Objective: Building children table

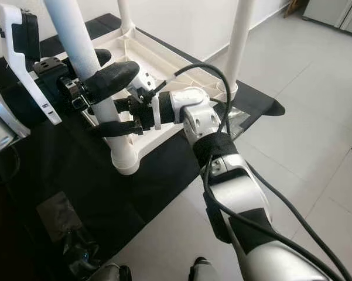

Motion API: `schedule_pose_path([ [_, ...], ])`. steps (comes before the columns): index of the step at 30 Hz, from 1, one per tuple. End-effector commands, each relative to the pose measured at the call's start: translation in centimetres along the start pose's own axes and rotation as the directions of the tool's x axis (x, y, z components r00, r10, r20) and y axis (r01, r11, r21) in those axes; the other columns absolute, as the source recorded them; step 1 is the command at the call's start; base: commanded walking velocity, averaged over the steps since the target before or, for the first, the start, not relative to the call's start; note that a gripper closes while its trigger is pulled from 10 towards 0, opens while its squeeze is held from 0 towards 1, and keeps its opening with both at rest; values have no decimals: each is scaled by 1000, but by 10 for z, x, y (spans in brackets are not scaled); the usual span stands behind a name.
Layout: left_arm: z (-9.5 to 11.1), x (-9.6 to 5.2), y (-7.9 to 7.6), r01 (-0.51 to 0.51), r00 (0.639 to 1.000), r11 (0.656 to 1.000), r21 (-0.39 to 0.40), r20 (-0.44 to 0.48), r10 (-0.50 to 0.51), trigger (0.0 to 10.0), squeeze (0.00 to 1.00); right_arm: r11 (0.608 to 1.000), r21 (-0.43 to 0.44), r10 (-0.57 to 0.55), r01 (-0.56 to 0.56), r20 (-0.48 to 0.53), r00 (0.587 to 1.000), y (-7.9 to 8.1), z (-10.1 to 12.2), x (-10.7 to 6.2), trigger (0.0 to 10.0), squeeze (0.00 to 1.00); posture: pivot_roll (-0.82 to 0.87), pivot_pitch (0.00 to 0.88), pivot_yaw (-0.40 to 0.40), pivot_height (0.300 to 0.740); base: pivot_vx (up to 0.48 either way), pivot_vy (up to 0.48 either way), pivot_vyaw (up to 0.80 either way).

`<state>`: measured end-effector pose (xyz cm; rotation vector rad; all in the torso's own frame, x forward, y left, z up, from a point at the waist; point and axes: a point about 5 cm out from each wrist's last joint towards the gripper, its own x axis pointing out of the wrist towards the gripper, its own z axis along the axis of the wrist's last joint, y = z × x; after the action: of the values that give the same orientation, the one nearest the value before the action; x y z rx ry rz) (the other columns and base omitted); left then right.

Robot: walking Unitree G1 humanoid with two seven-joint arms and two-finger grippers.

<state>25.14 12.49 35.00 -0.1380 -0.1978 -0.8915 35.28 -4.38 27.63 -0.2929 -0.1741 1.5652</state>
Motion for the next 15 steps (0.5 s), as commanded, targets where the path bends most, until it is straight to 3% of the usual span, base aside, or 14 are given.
schedule_pose_path([
  [1, 1, -4, 2, -4, 1000, 1000, 14, 9, 4, 10000, 0, 932, 89, -333, 350, -165, 928, 21, -38, 18, 0, 0, 78, 232, 38, 740, 0, 0, 0],
  [2, 1, -4, 2, -4, 1000, 1000, 14, 9, 4, 10000, 0, 932, 89, -333, 350, -165, 928, 21, -38, 18, 0, 0, 78, 232, 38, 740, 0, 0, 0],
  [3, 1, -4, 4, -9, 1000, 1000, 14, 7, 9, 10000, 0, 831, 102, -518, 547, -215, 828, 33, -46, 17, 0, 0, 83, 231, 43, 740, 0, 0, 0],
  [4, 0, -3, 7, -14, 1000, 1000, 14, 3, 14, 10000, 0, 744, 122, -616, 657, -255, 746, 48, -52, 17, 0, 0, 88, 231, 47, 740, 0, 0, 0],
  [5, 0, -3, 7, -14, 1000, 1000, 14, 3, 14, 10000, 0, 744, 122, -616, 657, -255, 746, 48, -52, 17, 0, 0, 88, 231, 47, 740, 0, 0, 0],
  [6, -1, -2, 10, -20, 1000, 1000, 14, -1, 20, 10000, 0, 715, 132, -640, 686, -268, 720, 60, -54, 21, 0, 0, 76, 234, 57, 740, 0, 0, 0],
  [9, -2, -3, 13, -19, 1000, 1000, 19, -11, 19, 10000, 0, 737, 151, -620, 658, -234, 749, 61, -49, 35, 0, 0, 63, 208, 62, 740, 0, 0, 0],
  [15, 2, -2, 11, -20, 1000, 999, 28, 0, 20, 10000, 0, 745, 138, -623, 653, -206, 754, 55, -39, 41, 0, 0, 65, 198, 57, 740, 0, 0, 0],
])
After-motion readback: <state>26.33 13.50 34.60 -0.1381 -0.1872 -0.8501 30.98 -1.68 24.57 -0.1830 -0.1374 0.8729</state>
